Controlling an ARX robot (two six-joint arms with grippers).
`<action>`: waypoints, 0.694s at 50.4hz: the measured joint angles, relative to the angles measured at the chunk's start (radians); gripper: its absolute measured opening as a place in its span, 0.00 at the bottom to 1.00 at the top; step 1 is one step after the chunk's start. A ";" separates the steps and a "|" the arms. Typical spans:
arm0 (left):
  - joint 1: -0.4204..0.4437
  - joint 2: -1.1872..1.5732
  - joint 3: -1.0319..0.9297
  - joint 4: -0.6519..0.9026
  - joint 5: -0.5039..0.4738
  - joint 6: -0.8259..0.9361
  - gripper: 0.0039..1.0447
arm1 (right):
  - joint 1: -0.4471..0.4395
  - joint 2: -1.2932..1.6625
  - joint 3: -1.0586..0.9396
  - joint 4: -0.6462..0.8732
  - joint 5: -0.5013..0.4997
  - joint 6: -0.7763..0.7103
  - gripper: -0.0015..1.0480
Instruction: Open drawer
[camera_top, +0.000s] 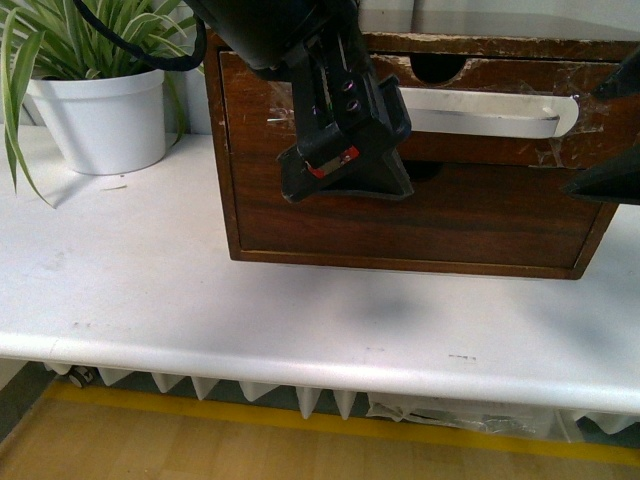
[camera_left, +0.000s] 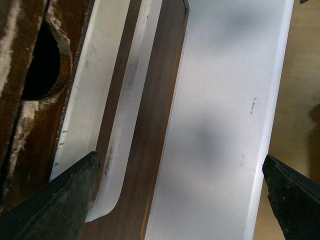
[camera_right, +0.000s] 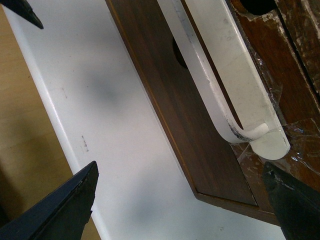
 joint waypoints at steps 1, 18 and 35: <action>0.000 0.003 0.000 0.000 -0.001 0.001 0.94 | 0.000 0.003 0.005 0.005 -0.003 0.006 0.91; 0.002 0.025 0.016 -0.021 -0.012 0.021 0.94 | 0.019 0.031 0.013 0.028 -0.001 0.036 0.91; 0.006 0.026 0.021 -0.031 -0.011 0.032 0.94 | 0.059 0.078 0.013 0.072 0.024 0.049 0.91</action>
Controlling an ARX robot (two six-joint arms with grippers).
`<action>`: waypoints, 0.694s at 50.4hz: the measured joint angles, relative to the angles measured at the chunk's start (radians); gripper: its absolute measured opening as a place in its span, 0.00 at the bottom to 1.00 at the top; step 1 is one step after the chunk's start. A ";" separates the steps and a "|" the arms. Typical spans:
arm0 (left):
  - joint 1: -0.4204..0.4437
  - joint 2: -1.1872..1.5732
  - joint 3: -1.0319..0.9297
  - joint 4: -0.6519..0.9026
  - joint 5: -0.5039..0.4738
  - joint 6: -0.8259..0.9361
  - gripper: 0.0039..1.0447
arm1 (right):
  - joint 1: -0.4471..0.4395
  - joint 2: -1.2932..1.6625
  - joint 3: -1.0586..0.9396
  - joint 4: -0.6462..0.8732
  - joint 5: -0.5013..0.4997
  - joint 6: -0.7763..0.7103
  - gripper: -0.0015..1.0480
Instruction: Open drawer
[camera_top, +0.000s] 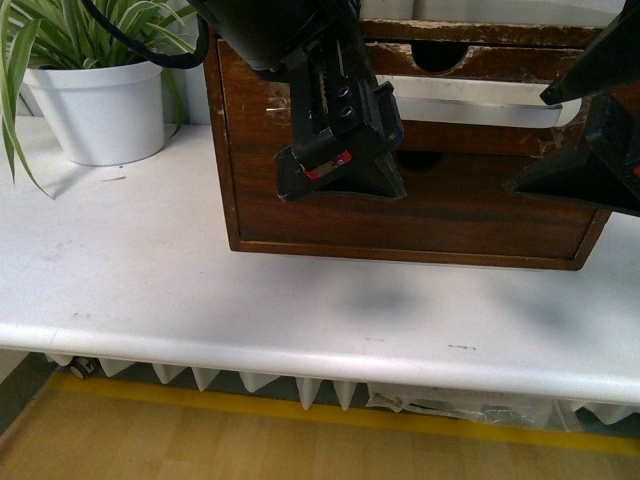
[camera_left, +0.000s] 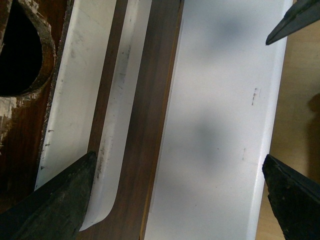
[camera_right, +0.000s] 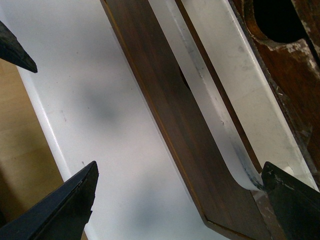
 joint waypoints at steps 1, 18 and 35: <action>0.000 0.000 0.000 0.000 0.000 0.000 0.94 | 0.002 0.002 0.000 0.002 0.000 0.000 0.91; 0.003 0.000 -0.006 0.002 0.005 0.006 0.94 | 0.013 0.037 0.006 0.027 0.015 -0.002 0.91; 0.004 -0.001 -0.006 -0.016 0.010 0.019 0.94 | 0.013 0.058 0.034 -0.025 -0.002 -0.024 0.91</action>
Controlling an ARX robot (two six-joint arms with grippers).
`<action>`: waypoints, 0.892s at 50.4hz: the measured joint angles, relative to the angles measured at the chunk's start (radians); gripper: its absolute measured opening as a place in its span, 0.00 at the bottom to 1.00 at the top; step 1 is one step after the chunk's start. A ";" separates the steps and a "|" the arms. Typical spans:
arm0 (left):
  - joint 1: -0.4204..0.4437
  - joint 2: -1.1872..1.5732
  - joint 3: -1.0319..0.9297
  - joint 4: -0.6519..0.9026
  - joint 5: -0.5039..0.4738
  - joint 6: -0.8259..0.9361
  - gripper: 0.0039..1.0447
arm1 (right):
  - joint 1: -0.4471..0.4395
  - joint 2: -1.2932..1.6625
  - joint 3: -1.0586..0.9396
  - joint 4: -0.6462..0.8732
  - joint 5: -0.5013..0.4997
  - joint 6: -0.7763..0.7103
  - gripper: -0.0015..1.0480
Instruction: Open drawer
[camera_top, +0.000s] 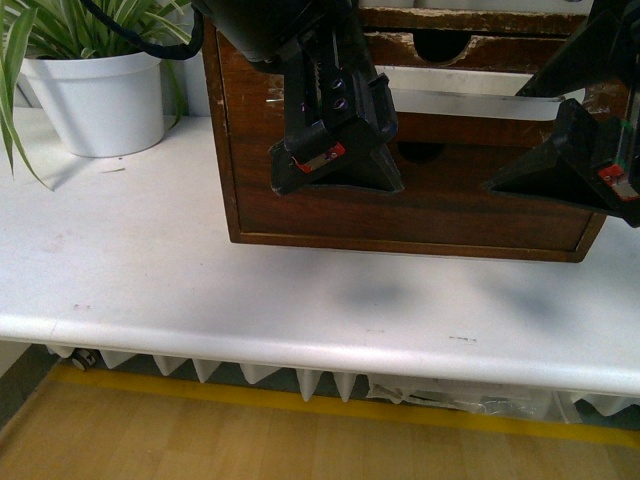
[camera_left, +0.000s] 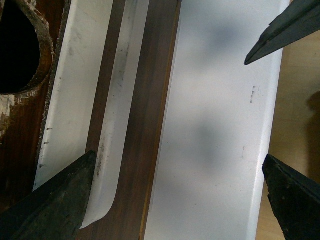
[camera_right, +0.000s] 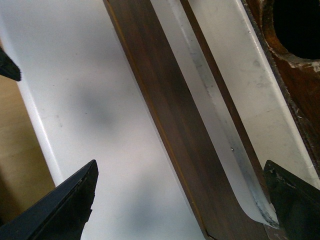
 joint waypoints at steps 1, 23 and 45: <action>0.000 0.000 0.000 -0.003 0.000 0.001 0.94 | 0.000 0.000 0.004 -0.014 -0.003 -0.009 0.91; -0.010 -0.056 -0.008 -0.167 0.008 0.085 0.94 | 0.002 -0.040 0.004 -0.177 -0.070 -0.112 0.91; -0.039 -0.145 -0.049 -0.319 -0.018 0.166 0.94 | 0.029 -0.117 -0.050 -0.284 -0.108 -0.167 0.91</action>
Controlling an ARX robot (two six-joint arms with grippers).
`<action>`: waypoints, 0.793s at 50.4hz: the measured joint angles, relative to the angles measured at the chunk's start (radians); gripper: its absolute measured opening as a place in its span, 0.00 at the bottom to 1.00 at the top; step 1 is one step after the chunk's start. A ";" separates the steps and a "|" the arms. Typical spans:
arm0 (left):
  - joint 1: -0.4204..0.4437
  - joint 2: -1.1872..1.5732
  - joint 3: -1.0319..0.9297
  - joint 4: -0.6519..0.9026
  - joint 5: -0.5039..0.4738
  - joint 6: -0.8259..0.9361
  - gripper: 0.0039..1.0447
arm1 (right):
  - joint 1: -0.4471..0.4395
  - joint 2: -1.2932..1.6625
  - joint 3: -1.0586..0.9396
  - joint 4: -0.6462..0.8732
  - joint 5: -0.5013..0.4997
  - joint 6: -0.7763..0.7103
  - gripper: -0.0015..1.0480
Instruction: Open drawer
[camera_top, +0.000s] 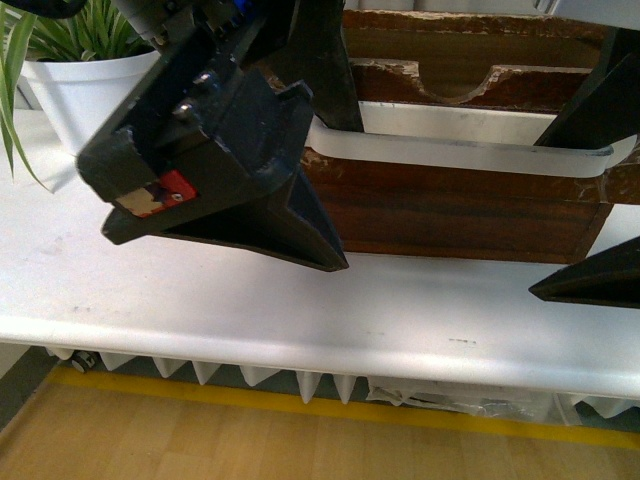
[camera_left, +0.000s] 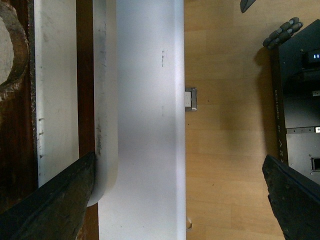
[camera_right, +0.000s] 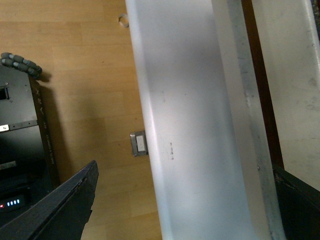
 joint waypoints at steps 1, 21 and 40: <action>0.000 -0.002 -0.001 -0.001 -0.001 0.000 0.94 | 0.002 -0.004 -0.001 -0.004 0.000 -0.003 0.91; -0.010 -0.087 -0.097 0.119 0.007 -0.021 0.94 | -0.003 -0.071 -0.045 0.023 -0.055 0.023 0.91; 0.014 -0.353 -0.360 0.558 0.024 -0.219 0.94 | -0.126 -0.295 -0.214 0.256 -0.194 0.190 0.91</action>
